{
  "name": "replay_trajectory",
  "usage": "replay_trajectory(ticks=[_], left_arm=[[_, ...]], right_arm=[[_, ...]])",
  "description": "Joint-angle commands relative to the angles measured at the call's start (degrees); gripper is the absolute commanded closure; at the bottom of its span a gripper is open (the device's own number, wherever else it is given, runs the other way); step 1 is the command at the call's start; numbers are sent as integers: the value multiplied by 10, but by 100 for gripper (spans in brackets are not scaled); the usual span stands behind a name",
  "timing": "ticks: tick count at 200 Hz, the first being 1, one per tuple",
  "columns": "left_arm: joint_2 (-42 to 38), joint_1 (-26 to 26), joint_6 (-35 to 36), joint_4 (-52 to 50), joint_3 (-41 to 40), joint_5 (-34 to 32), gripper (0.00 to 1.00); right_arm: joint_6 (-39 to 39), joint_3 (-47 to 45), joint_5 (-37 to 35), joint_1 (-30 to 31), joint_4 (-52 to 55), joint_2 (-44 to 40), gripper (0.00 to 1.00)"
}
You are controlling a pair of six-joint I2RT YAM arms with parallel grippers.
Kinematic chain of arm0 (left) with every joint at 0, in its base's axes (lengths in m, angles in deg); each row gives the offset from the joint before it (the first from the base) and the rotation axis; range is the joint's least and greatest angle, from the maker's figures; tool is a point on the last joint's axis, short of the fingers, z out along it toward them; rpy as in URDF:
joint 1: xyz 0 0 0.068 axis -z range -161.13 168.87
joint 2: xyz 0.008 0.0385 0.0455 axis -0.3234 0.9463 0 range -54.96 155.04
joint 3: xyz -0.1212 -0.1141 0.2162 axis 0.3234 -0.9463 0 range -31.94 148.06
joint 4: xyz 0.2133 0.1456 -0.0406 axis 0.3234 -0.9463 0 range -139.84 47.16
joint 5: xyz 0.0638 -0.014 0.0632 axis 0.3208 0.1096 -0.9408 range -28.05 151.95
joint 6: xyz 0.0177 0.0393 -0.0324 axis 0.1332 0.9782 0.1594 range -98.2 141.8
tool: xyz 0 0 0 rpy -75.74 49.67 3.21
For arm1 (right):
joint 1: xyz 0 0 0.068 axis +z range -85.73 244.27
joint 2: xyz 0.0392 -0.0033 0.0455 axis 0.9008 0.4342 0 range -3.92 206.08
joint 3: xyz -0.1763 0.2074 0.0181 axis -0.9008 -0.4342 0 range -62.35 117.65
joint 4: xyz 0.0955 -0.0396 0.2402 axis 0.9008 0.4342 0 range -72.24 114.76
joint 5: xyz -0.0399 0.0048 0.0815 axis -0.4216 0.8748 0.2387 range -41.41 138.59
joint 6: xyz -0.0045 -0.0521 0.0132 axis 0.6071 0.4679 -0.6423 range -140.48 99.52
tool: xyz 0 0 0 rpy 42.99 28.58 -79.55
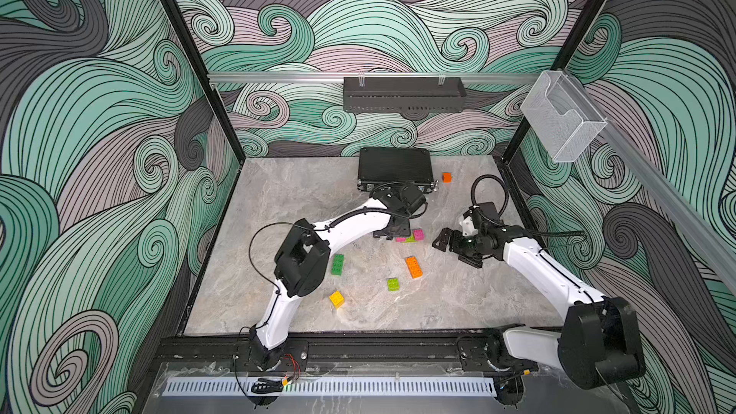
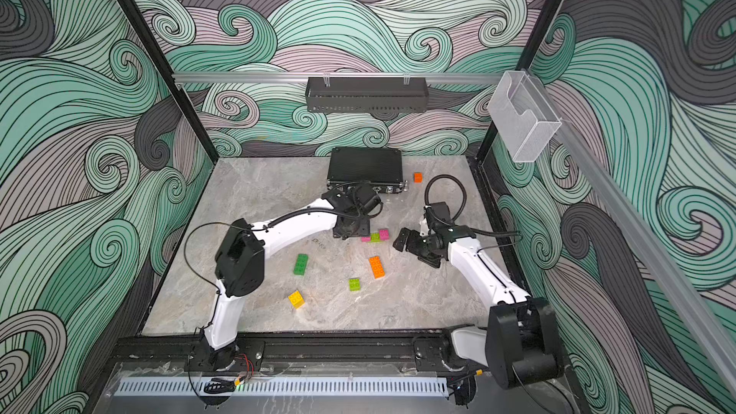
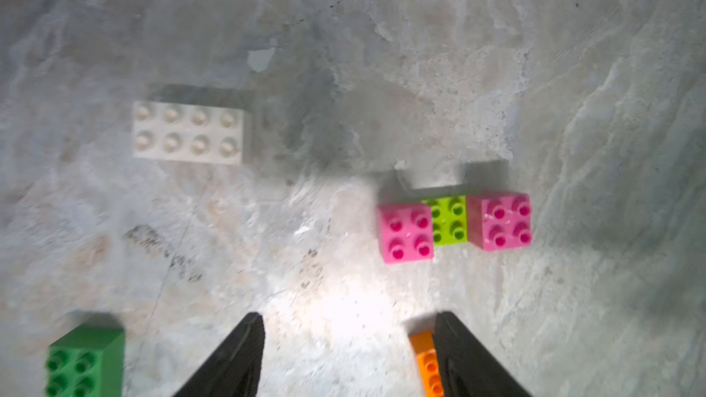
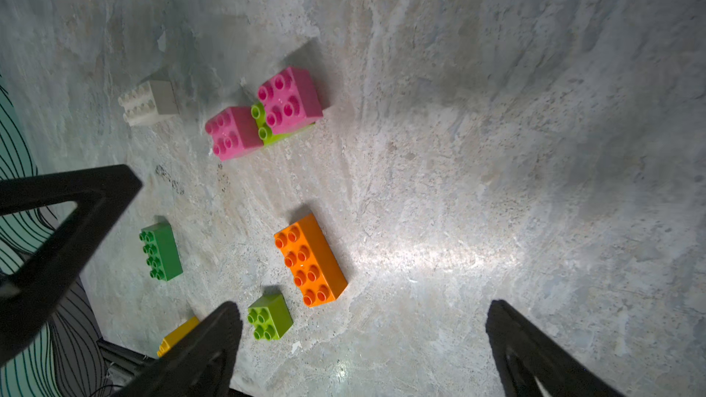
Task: Assemble a carrot with lego
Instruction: Pick up the lego brick from the center of the board.
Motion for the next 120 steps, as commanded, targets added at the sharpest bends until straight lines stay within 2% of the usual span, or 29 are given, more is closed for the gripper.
replay_trajectory(ticks=[1,32,61,80,98,120], left_arm=[[-65,-29,21,19,-57,15,28],[-171,-106,28,29,-188,56,27],[-262,-178,61,29,-285,63,27],[-306,-207,67,9,-331,73,32],[-336,-210,54,-20,-379,84,34],[-422,-208,14,-31,-462,129,38]], right_arm=[[-9,3,-17,75,16,1,1],[-49,32,-58,214,31,34,3],[-78,57,-104,305,35,75,6],[-87,77,-115,333,31,100,6],[-93,91,-122,343,30,108,6],[-92,99,-128,343,29,111,5]])
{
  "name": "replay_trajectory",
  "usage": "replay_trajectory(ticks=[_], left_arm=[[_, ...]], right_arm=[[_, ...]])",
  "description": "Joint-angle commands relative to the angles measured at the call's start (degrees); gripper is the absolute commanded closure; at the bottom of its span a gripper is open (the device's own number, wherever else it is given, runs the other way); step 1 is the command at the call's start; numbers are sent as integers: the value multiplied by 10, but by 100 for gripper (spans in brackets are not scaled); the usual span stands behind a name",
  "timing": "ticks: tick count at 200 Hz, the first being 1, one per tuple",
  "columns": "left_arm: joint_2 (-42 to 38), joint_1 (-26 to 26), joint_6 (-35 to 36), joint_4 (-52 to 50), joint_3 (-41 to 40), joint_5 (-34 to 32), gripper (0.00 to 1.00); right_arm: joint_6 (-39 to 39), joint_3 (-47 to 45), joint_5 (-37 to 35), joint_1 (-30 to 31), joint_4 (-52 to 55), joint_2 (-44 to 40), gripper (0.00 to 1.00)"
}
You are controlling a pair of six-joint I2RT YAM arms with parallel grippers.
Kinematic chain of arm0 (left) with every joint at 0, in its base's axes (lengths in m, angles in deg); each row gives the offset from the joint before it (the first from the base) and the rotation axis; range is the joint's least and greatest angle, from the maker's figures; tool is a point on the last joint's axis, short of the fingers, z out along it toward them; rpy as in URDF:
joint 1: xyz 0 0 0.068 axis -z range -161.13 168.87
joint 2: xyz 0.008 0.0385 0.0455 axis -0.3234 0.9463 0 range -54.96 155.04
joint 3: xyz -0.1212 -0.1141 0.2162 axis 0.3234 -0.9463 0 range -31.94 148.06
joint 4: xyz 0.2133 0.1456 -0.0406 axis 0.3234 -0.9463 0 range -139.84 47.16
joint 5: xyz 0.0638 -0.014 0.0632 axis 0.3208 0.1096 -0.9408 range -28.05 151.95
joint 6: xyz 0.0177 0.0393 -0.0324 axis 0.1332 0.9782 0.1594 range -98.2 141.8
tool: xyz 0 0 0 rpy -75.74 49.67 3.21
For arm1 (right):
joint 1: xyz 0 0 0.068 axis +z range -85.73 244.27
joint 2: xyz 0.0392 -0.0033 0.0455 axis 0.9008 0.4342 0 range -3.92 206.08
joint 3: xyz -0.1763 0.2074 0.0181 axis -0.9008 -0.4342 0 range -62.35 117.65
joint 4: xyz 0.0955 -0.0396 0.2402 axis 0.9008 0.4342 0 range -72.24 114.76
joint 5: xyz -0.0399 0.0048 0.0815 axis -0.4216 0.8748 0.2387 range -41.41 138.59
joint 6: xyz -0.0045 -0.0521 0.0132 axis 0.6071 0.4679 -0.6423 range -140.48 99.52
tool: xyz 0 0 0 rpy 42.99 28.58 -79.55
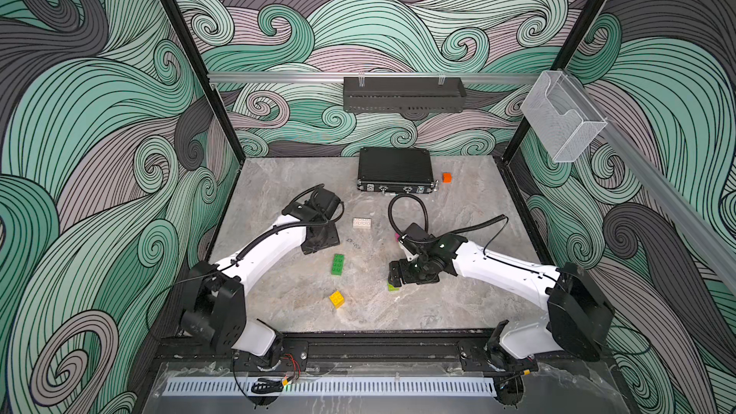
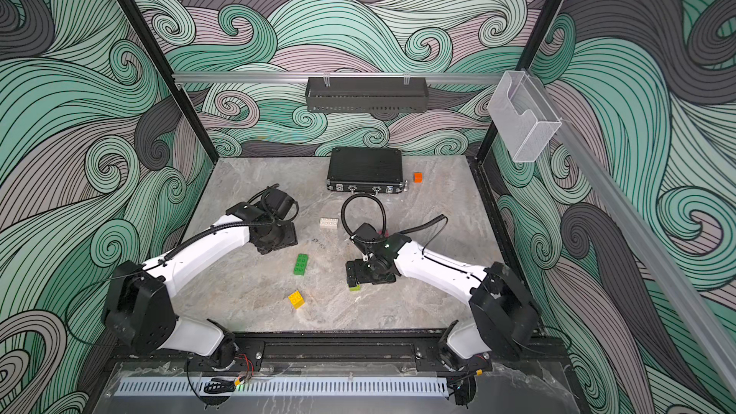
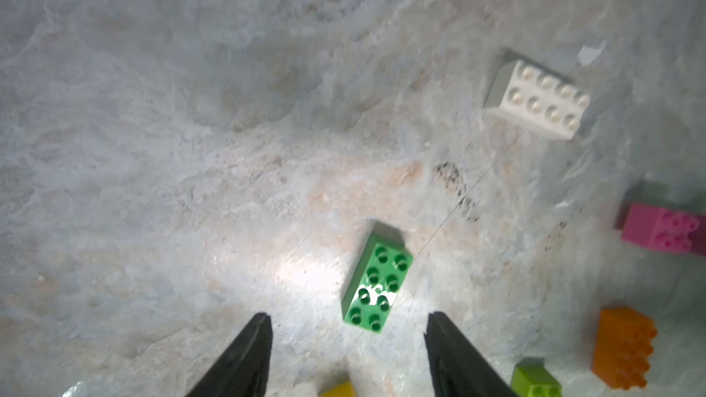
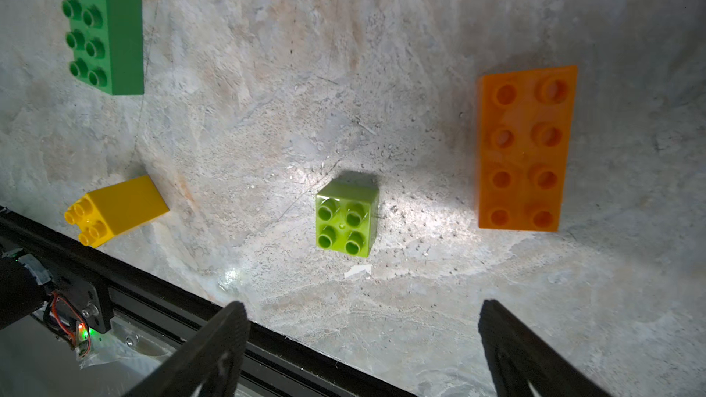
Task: Assemble a carrot with lego
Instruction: Pick up the lego brick from the center of the board.
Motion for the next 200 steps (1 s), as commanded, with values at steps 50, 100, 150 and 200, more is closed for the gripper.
replay_trajectory(ticks=[50,100,150,200], left_arm=[[-205,80,-162,-99,-157,61,46],[-134,158,-281,-42,-162,55,35],[-92,171,-318,57,-169,60,31],[-35,187,-335,42,-148,77,33]], right_arm=[[0,28,-37,0,17,-1,5],[15,31,-46,-2,16,-8,2],[-1,-1,-58,-19,10,-72,1],[-2,-19,-48,-46,8,-93,1]])
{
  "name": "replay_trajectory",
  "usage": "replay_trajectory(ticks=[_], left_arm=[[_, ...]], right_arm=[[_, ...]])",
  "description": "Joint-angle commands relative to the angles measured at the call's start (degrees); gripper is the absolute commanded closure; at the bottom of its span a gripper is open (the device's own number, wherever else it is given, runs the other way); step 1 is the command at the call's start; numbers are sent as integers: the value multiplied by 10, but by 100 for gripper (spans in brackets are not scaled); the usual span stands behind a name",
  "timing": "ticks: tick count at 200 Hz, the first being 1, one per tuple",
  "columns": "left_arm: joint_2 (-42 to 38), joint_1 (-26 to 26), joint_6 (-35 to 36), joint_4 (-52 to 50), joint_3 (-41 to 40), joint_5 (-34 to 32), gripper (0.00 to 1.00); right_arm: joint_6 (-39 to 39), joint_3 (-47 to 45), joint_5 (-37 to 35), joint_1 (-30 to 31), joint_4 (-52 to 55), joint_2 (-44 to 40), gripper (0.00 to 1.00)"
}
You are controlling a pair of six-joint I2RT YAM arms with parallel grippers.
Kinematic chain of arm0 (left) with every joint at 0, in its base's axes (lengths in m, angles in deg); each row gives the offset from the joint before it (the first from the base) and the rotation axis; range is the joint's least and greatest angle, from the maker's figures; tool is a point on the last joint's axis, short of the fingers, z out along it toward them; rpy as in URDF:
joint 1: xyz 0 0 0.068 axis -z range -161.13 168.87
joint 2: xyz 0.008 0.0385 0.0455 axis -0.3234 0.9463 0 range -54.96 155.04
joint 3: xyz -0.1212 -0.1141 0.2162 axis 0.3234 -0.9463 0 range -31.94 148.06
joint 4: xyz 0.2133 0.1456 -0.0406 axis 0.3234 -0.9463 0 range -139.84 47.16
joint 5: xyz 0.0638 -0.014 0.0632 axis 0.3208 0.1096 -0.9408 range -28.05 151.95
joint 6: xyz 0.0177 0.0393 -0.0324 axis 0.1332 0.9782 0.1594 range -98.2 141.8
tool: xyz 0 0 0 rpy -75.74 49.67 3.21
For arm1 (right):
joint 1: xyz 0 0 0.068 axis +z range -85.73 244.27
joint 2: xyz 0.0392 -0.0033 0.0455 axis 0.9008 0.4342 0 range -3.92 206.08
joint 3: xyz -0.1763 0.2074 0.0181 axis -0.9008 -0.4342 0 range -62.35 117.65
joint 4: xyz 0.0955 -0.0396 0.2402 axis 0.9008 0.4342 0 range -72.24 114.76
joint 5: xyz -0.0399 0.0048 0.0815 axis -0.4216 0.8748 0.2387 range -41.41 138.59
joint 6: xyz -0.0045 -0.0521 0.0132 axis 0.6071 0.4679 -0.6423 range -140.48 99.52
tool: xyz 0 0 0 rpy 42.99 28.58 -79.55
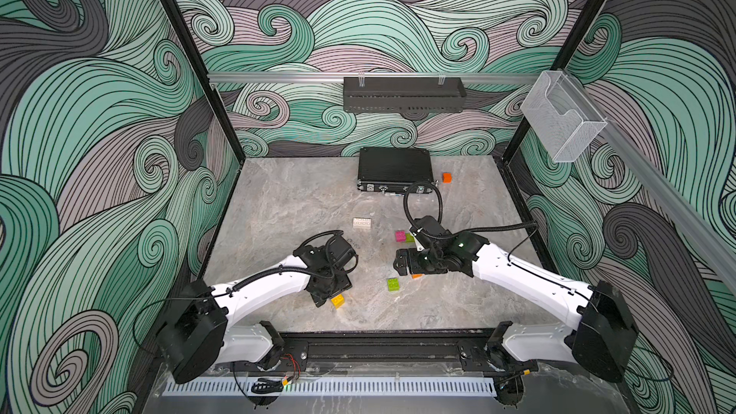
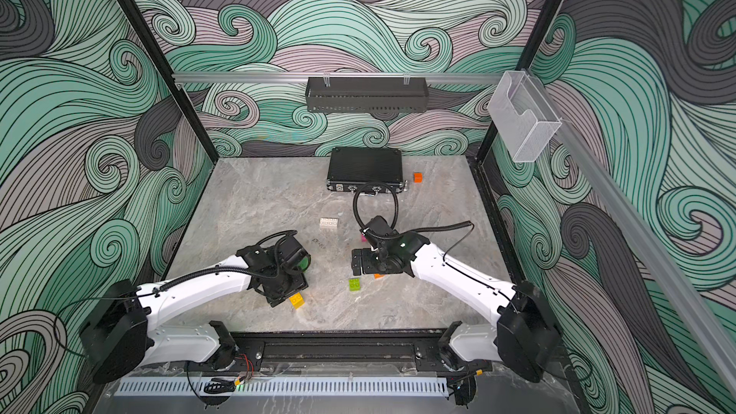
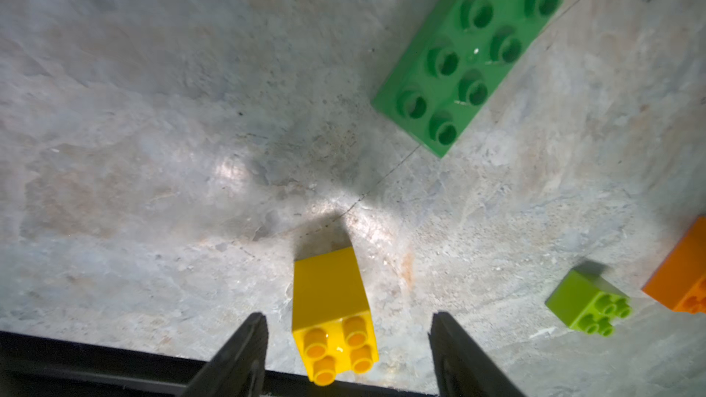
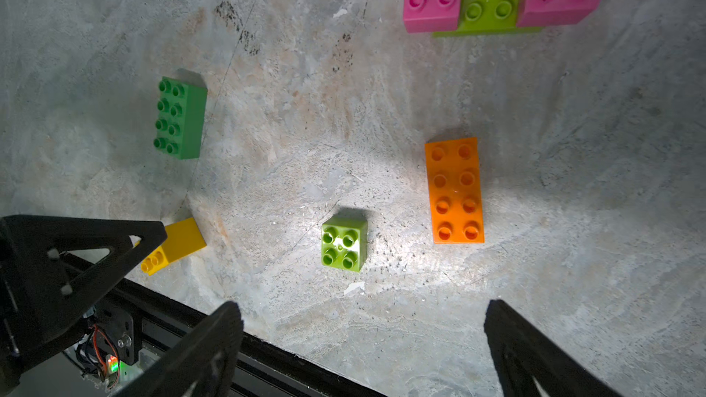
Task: Assemble a carrot with lego
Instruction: Pick up the lego brick from the center of the board, then place the lego brick at the center of the board.
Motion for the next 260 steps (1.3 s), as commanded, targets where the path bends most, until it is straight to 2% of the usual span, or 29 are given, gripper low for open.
replay_trajectory(ticks=[1,28,69,81,98,138,161,191,210,260], left_arm=[[14,6,-28,-19,19,6,33],[18,6,-32,-25,20,7,38],[82,6,-17,-13,43,34,48],[92,6,-12,-14,52,36,48],[98,6,-7,-9,56,37,55],[111,6,21,-14,91,21,84],[140,5,68,-30,154,-22,94],[240,-5,167,-55,279,-59,98],[304,-11,216,-63,351,-51,99],[397,-11,264,-77,435,-16,99]], right_arm=[[-4,-11,-6,-10,7,-8,1],[-2,-11,-4,-15,7,-6,1],[-2,-7,-2,-19,6,1,1],[-3,-8,-3,-20,6,-3,1],[-6,-11,-3,-23,6,-12,1],[-10,-19,-6,-30,6,-17,1],[-12,-20,-7,-34,6,-18,1],[-14,-22,-10,-44,6,-27,1],[-14,-24,-9,-51,6,-35,1],[-20,-36,-9,-67,9,-53,1]])
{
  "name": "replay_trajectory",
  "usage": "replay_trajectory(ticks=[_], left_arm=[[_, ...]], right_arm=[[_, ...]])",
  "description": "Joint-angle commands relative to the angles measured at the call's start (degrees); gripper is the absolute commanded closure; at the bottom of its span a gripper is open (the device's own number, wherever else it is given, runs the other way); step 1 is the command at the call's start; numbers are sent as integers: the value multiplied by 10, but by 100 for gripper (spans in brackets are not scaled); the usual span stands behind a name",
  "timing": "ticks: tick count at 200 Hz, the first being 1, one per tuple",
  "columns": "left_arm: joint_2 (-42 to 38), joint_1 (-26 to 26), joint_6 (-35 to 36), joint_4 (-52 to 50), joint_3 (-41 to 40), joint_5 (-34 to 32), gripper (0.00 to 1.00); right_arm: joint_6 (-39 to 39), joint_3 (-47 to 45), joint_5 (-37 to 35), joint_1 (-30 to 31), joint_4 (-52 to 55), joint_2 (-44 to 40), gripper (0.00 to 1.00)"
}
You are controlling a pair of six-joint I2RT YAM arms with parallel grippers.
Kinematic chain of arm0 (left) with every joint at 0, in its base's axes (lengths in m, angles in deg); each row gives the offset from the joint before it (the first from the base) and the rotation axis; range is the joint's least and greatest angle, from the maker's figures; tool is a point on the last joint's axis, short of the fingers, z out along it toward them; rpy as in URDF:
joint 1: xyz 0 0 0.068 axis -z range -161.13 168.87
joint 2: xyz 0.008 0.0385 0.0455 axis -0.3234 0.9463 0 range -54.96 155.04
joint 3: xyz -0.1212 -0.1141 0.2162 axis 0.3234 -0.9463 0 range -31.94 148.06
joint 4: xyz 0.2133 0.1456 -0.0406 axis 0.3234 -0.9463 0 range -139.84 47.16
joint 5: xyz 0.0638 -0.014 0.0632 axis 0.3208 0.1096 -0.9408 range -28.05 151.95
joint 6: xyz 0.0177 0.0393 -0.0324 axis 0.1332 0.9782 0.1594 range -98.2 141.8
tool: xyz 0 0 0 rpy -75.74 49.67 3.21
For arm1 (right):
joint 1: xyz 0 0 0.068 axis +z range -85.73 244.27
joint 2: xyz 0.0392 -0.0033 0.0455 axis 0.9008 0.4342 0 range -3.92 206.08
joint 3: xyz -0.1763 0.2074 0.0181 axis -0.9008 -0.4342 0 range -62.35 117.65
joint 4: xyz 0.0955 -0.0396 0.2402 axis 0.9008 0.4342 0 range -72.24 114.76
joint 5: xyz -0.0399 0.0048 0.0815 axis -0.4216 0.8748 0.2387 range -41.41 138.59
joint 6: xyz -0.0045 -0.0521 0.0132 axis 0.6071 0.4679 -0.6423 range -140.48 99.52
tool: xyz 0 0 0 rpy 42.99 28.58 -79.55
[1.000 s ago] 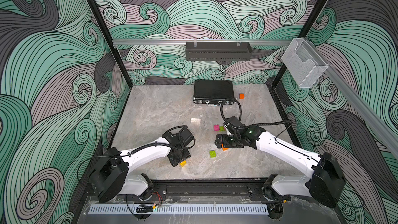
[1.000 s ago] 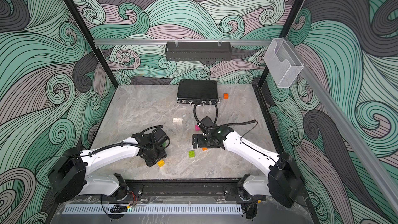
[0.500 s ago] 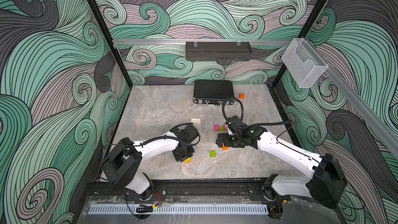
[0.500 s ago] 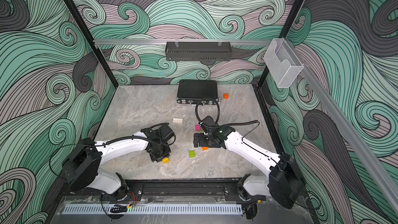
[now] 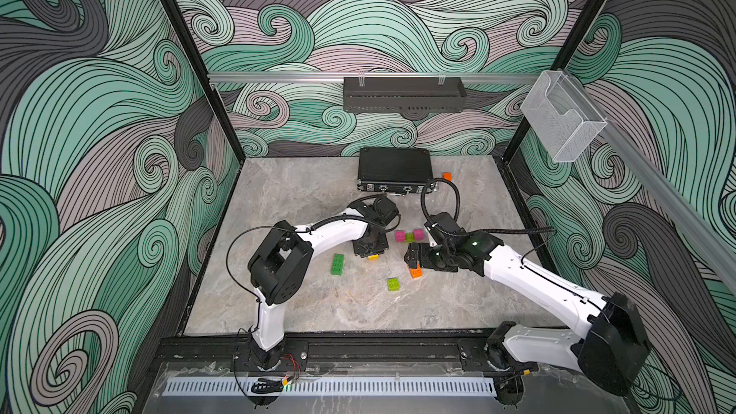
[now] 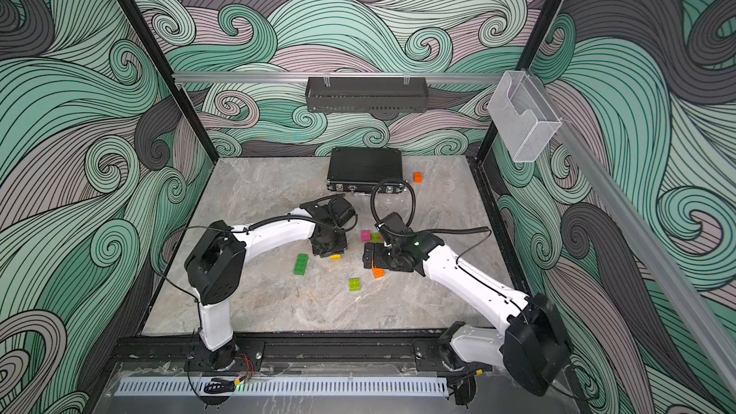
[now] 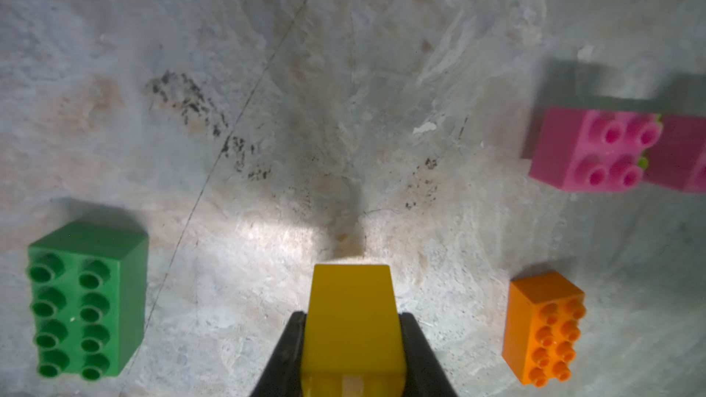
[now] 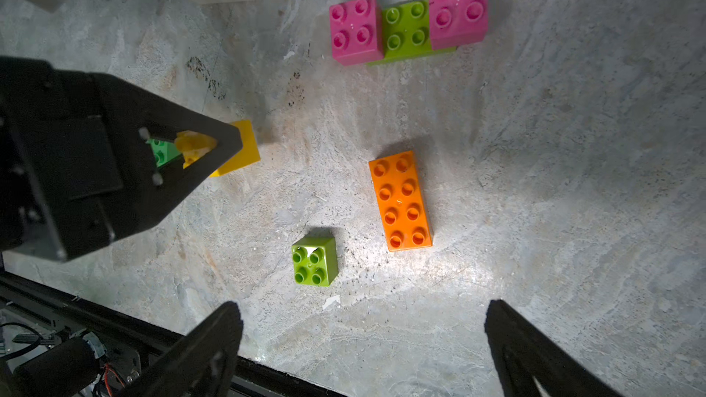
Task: Assemble a carrot with lego
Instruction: Place the lego brick at the center of the board.
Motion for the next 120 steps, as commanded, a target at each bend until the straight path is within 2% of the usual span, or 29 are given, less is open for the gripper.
replay_trajectory(ticks=[1,58,96,120], left_arm=[[28,-2,45,-39,29,12,99],[44,0,72,-31,26,26,91],[49,6,69,-33,25,25,59],[44,10,63,-33,26,20,51]], right_arm=[[-7,-10,-9,-7,9,-9,1],[-5,-4,-4,-10,7,14,1],[-5,-2,-3,-10,3,23,0],[-5,-5,-4,-10,3,24,0]])
